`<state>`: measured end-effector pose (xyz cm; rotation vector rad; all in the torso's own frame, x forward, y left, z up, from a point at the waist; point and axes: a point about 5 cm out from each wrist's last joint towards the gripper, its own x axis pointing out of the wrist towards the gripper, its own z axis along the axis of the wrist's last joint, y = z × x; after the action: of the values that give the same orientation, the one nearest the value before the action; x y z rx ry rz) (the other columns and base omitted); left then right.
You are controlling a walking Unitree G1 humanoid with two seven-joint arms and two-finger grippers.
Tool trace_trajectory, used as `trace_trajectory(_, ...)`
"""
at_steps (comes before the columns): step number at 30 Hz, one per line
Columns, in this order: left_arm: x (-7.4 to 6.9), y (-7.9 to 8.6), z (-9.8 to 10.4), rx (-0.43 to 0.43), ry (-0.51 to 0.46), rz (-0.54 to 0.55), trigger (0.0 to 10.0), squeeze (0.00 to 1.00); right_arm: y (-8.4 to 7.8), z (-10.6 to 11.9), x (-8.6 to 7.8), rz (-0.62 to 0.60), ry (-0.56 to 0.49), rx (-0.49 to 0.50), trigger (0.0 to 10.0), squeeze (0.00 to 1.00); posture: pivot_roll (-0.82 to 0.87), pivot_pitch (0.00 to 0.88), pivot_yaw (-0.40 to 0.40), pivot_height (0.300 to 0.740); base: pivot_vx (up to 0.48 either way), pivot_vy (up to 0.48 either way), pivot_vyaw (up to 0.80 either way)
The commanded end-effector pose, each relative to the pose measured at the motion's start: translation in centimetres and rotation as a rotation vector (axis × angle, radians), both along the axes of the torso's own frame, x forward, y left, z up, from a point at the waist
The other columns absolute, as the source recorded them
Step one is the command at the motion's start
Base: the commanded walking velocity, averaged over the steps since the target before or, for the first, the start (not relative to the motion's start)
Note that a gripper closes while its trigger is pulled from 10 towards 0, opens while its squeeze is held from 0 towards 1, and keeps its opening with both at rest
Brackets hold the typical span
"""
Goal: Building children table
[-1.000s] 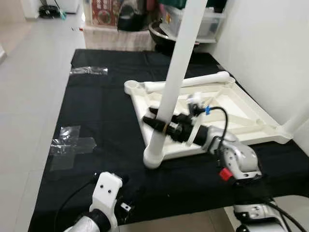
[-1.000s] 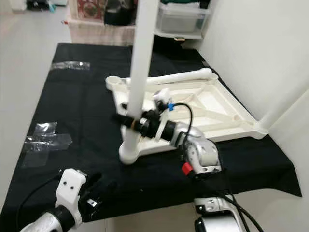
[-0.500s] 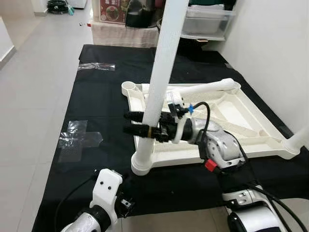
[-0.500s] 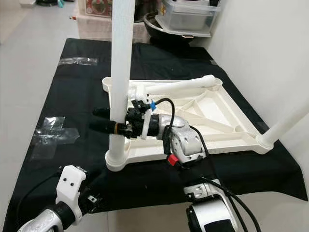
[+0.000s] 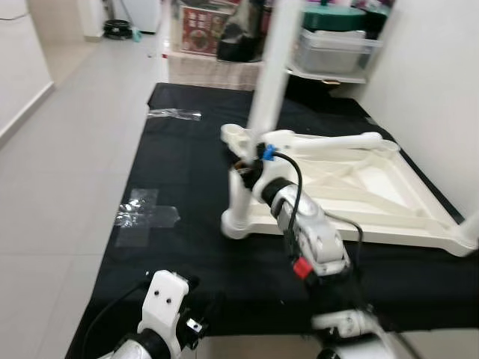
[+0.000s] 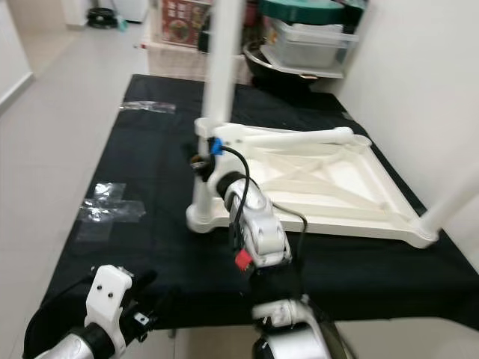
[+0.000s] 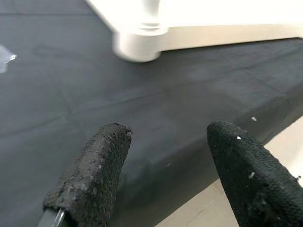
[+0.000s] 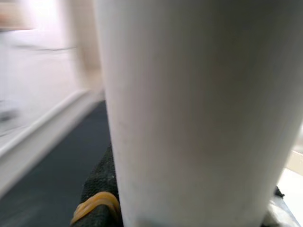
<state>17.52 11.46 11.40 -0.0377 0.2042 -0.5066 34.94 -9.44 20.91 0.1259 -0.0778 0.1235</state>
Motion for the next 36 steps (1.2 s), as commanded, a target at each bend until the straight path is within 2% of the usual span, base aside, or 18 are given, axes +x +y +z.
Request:
trace_trajectory(1,-0.1,-0.3,0.0,-0.012,0.004,-0.016,10.0,0.00,-3.1,-1.0,-0.3,-0.215,0.057,0.014,0.0,0.00,0.12,0.055,-0.124,0.740,0.000,0.000,0.00)
trace_trajectory(7,0.1,-0.3,0.1,-0.012,0.000,-0.014,10.0,0.00,-1.7,-1.0,-0.9,-0.283,0.089,0.085,0.0,0.00,0.12,0.076,-0.126,0.740,0.000,0.000,0.00)
trace_trajectory(8,0.2,-0.3,0.2,-0.012,-0.003,-0.010,10.0,0.00,-0.4,-0.6,-0.9,-0.236,0.081,0.126,2.2,0.00,0.12,0.086,-0.126,0.740,0.000,0.000,0.00)
trace_trajectory(9,0.2,-0.3,0.2,-0.013,-0.007,-0.003,10.0,0.00,0.7,-0.2,-0.8,-0.178,0.054,0.156,10.0,0.00,0.12,0.089,-0.127,0.740,0.000,0.000,0.00)
trace_trajectory(10,0.2,-0.3,0.2,-0.013,-0.007,-0.003,10.0,0.00,0.7,-0.2,-0.8,-0.178,0.054,0.156,10.0,0.00,0.12,0.089,-0.127,0.740,0.000,0.000,0.00)
trace_trajectory(11,0.2,-0.3,0.3,-0.011,-0.010,0.001,10.0,0.00,1.7,0.3,-0.7,-0.094,0.013,0.193,10.0,1.00,0.12,0.086,-0.131,0.740,0.000,0.000,0.00)
trace_trajectory(15,0.3,-0.3,0.3,-0.013,-0.010,0.000,10.0,0.00,1.3,0.7,-0.2,-0.089,-0.018,0.189,10.0,1.00,0.11,0.084,-0.130,0.740,0.000,0.000,0.00)
trace_trajectory(16,0.3,-0.3,0.3,-0.014,-0.010,0.000,10.0,0.00,1.0,0.7,0.1,-0.063,-0.032,0.182,10.0,0.00,0.11,0.088,-0.127,0.740,0.000,0.000,0.00)
trace_trajectory(19,0.2,-0.3,0.3,-0.016,-0.009,-0.001,10.0,0.00,0.6,0.7,0.7,0.084,-0.043,0.225,10.0,0.00,0.11,0.084,-0.129,0.740,0.000,0.000,0.00)
trace_trajectory(20,0.2,-0.4,0.3,-0.018,-0.009,-0.002,10.0,0.00,0.5,0.7,0.7,0.284,-0.042,0.234,10.0,0.00,0.11,0.082,-0.131,0.740,0.000,0.000,0.00)
trace_trajectory(23,0.2,-0.4,0.3,-0.018,-0.009,-0.002,10.0,0.00,0.5,0.7,0.7,0.284,-0.042,0.234,10.0,0.00,0.11,0.082,-0.131,0.740,0.000,0.000,0.00)
trace_trajectory(24,0.2,-0.4,0.3,-0.019,-0.009,-0.002,10.0,0.00,0.5,0.8,0.6,0.421,-0.042,0.243,10.0,0.00,0.11,0.082,-0.131,0.740,0.000,0.000,0.00)
trace_trajectory(26,0.2,-0.4,0.3,-0.019,-0.009,-0.002,10.0,0.00,0.5,0.8,0.6,0.421,-0.042,0.243,10.0,0.00,0.11,0.082,-0.131,0.740,0.000,0.000,0.00)
trace_trajectory(28,0.3,-0.4,0.3,-0.020,-0.009,-0.002,10.0,0.00,0.3,1.1,-1.7,0.946,-0.020,0.190,10.0,0.00,0.11,0.082,-0.134,0.740,0.000,0.000,0.00)
trace_trajectory(29,0.3,-0.4,0.3,-0.020,-0.009,-0.002,10.0,0.00,0.3,1.1,-1.7,0.946,-0.020,0.190,10.0,0.00,0.11,0.082,-0.134,0.740,0.000,0.000,0.00)
trace_trajectory(31,0.3,-0.4,0.4,-0.022,-0.009,0.000,10.0,0.00,0.3,0.9,-4.0,1.307,0.018,0.121,10.0,0.00,0.12,0.089,-0.141,0.740,0.000,0.000,0.00)
trace_trajectory(34,0.3,-0.4,0.4,-0.022,-0.009,0.000,10.0,0.00,0.3,0.9,-4.0,1.307,0.018,0.121,10.0,0.00,0.12,0.089,-0.141,0.740,0.000,0.000,0.00)
trace_trajectory(36,0.3,-0.4,0.4,-0.021,-0.010,0.004,10.0,0.00,0.8,0.8,-4.2,1.426,0.021,0.072,10.0,0.00,0.12,0.090,-0.141,0.740,0.000,0.000,0.00)
